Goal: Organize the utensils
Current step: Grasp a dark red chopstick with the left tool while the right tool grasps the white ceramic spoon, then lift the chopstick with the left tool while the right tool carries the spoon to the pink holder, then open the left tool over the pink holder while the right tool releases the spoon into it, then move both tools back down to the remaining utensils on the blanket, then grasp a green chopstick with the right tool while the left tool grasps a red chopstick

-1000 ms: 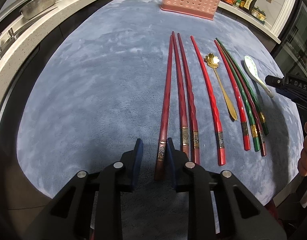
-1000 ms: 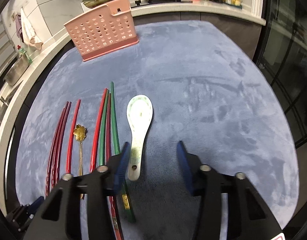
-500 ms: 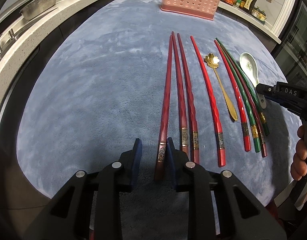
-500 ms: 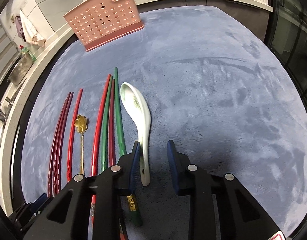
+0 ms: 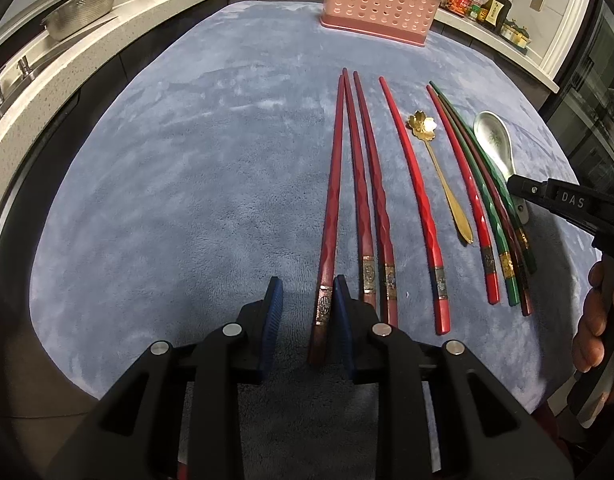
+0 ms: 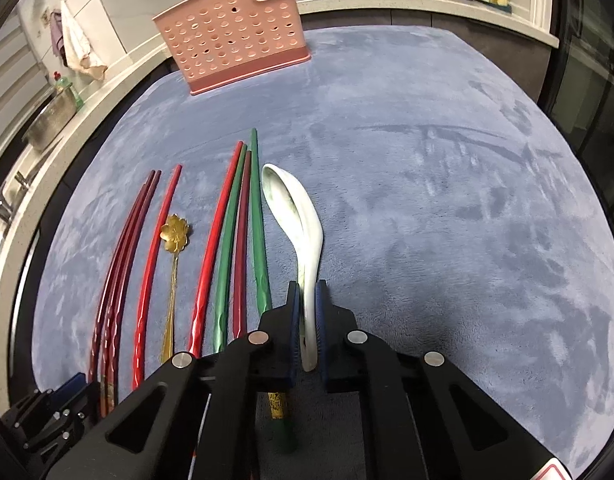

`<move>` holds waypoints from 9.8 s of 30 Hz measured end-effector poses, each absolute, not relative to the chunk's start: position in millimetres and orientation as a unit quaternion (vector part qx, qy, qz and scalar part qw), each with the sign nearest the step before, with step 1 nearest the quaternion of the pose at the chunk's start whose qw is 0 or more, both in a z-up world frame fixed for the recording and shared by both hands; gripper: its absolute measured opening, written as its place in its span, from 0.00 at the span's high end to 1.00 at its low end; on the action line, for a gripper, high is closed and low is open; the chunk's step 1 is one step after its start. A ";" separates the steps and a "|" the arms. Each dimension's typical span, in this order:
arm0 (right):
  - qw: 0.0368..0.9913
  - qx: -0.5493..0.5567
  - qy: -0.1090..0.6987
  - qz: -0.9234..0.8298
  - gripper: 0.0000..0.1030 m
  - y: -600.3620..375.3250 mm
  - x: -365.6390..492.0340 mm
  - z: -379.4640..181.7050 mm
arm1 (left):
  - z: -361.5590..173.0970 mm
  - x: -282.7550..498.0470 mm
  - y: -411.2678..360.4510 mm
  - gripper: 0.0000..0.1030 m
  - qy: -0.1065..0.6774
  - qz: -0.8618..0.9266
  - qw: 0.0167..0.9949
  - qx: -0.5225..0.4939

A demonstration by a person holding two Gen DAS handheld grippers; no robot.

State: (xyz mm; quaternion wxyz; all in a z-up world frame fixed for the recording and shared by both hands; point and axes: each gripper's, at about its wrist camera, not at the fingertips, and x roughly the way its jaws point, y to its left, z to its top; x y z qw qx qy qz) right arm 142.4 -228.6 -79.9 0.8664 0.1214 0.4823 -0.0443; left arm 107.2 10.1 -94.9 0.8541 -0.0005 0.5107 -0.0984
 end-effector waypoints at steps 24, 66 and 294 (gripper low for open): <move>0.891 0.132 0.429 -0.061 0.93 -243.6 99.2 -15.0 | -50.2 95.0 29.2 0.93 0.469 -0.110 0.876 -0.031; 0.930 0.137 0.340 -0.012 0.93 -287.7 299.9 113.1 | 220.9 318.4 -25.0 0.93 0.189 -0.131 0.972 -0.051; 0.912 0.115 0.394 -0.033 0.93 -221.9 65.6 9.1 | -93.9 105.7 26.5 0.89 0.494 -0.141 0.857 -0.048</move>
